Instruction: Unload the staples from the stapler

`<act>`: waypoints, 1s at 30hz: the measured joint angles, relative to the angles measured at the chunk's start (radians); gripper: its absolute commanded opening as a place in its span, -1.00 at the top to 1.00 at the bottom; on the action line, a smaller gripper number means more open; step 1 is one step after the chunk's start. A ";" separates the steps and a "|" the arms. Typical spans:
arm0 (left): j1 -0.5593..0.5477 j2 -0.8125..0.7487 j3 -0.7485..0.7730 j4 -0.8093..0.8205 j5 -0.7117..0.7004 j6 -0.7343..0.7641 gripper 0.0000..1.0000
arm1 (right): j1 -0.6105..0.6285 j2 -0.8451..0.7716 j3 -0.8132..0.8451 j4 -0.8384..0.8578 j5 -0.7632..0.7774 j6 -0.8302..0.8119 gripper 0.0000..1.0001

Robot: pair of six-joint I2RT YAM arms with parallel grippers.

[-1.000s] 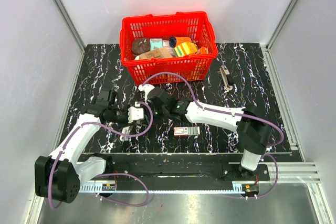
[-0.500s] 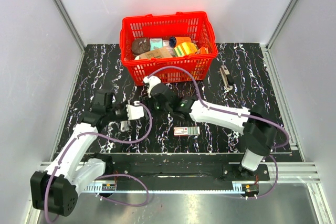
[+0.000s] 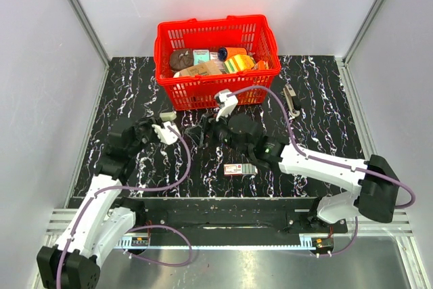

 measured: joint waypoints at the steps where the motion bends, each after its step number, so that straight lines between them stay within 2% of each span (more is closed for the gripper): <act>1: 0.000 -0.017 0.000 0.010 0.001 -0.019 1.00 | 0.000 -0.002 -0.028 0.024 -0.001 0.007 -0.21; 6: 0.002 -0.119 0.003 0.006 0.038 -0.087 1.00 | 0.000 0.014 -0.152 0.105 -0.046 0.054 -0.18; 9: 0.002 -0.137 0.043 -0.051 0.075 -0.120 1.00 | 0.000 0.058 -0.168 0.156 -0.093 0.073 -0.17; 14: 0.002 -0.107 0.124 -0.130 0.115 -0.175 1.00 | 0.001 0.124 -0.165 0.260 -0.155 0.074 -0.12; 24: 0.002 -0.025 0.129 -0.196 0.130 -0.241 1.00 | 0.003 0.253 -0.089 0.348 -0.238 0.074 -0.07; 30: 0.002 -0.018 0.129 -0.196 0.130 -0.260 1.00 | 0.016 0.312 -0.031 0.351 -0.252 0.074 -0.18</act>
